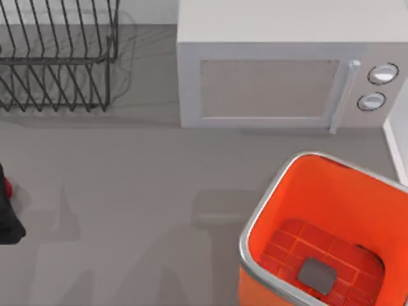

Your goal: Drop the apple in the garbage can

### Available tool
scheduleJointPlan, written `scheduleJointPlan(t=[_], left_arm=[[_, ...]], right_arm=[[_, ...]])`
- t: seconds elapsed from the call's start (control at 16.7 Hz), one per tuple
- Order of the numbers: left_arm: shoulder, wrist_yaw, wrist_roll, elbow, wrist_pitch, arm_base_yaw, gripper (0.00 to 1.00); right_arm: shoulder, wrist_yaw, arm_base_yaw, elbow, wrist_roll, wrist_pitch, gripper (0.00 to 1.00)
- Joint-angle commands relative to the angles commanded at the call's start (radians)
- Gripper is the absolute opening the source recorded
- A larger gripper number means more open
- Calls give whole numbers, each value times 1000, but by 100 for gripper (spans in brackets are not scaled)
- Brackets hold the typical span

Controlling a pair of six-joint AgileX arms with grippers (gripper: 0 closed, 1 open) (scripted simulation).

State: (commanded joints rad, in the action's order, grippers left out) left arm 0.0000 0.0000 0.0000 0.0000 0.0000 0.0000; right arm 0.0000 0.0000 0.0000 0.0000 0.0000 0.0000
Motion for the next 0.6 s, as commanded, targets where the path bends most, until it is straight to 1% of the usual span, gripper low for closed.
scheduleJointPlan(t=[0.18,0.3,0.42,0.6], left_arm=[[10,0,7,10,-7,0,100],[62,-1,39,60,-44,0,100],[157,-4,92,145,-107,3,100],[379,-14,200,317,-239,12,100]], right_arm=[[0,0,0,0,0,0,100],[0,0,0,0,0,0,100],[0,0,0,0,0,0,100],[0,0,0,0,0,0,100]])
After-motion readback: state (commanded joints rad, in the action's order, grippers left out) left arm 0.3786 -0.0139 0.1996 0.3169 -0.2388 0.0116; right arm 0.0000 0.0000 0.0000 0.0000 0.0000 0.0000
